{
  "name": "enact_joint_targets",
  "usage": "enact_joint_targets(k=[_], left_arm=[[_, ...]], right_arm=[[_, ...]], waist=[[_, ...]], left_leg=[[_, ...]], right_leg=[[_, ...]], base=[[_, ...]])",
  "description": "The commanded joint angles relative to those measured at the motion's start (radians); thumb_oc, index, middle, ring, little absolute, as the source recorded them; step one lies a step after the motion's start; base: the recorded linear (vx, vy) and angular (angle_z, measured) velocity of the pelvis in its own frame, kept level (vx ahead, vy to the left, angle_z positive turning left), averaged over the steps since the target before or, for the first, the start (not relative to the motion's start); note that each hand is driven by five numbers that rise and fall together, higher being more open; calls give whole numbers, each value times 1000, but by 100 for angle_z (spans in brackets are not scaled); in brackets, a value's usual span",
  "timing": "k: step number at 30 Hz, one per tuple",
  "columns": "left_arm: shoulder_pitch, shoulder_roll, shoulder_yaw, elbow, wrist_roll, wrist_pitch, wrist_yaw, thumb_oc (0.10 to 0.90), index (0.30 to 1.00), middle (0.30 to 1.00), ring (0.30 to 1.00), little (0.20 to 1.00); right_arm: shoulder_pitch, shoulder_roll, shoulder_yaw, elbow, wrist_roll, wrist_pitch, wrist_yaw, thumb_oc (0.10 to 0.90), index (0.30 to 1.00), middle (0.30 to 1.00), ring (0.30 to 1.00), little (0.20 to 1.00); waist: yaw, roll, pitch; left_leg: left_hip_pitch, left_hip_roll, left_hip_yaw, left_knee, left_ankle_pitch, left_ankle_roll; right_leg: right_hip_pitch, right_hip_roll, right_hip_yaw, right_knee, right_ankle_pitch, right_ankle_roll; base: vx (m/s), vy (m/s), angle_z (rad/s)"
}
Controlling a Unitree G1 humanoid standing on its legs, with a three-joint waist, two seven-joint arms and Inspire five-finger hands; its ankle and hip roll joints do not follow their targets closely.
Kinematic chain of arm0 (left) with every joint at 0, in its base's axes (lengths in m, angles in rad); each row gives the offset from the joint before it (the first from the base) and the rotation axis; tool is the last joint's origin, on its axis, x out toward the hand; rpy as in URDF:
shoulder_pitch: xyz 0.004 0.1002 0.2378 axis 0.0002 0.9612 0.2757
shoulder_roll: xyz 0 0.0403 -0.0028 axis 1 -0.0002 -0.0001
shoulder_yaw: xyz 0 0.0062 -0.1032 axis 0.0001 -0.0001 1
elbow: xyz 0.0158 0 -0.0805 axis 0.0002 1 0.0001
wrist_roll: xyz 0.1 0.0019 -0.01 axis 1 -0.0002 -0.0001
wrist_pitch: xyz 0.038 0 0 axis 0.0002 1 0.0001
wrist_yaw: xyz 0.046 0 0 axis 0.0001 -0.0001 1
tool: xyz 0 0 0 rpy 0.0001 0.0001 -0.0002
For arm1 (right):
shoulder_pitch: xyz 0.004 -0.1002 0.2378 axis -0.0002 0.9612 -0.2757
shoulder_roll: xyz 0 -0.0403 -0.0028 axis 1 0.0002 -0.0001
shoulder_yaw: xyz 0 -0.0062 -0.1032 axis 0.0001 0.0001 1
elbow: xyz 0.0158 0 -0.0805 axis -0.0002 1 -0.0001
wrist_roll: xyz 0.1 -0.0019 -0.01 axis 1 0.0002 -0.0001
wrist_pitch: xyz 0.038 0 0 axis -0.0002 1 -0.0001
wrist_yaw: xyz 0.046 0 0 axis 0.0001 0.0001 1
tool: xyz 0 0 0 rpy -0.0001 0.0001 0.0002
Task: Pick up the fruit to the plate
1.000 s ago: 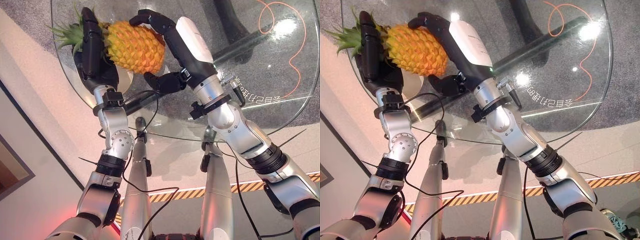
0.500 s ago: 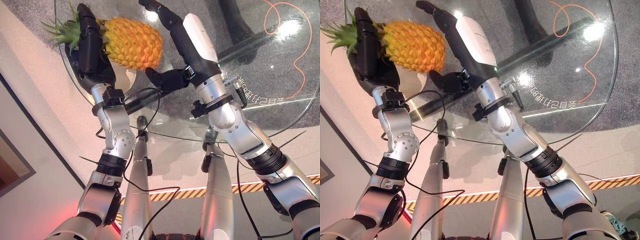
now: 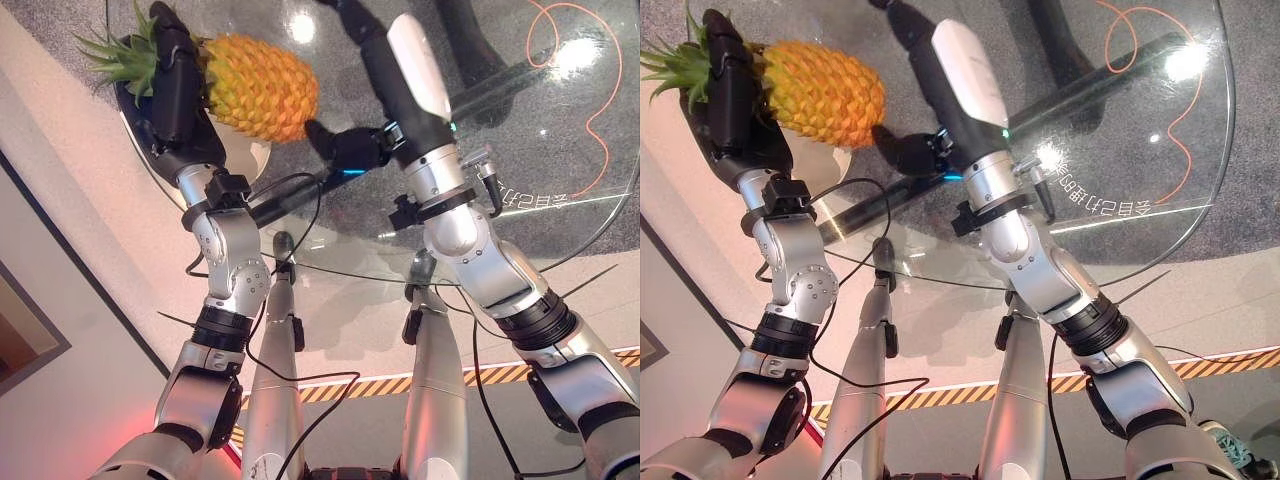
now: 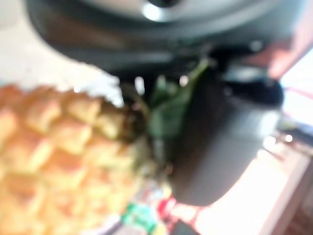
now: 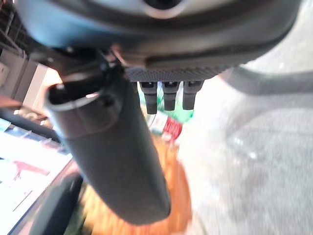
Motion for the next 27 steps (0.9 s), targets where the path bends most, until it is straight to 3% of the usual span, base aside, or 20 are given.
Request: enact_joint_targets(k=[1,18,27], left_arm=[[-125,75,54,-114,160,-157,46,100,300,300,300,200],[-130,100,86,-77,292,-187,192,100,300,300,300,200],[-153,172,107,12,543,-213,406,100,300,300,300,200]], right_arm=[[-99,26,-58,-81,-17,-91,-68,800,900,900,900,900],[-34,1,-118,5,11,-92,-188,800,900,900,900,900],[59,-36,-193,161,97,-122,-382,800,900,900,900,900]], waist=[[9,-47,-17],[-8,-51,-17],[-27,-60,-17]], left_leg=[[10,-7,-6,70,-86,3],[24,-7,-1,61,-83,4],[46,1,3,65,-101,1]], right_leg=[[84,50,-58,-221,175,-10],[93,50,-44,-239,191,-10],[109,57,-36,-235,179,-9]], base=[[0,0,0],[-19,23,0],[-2,5,0]])
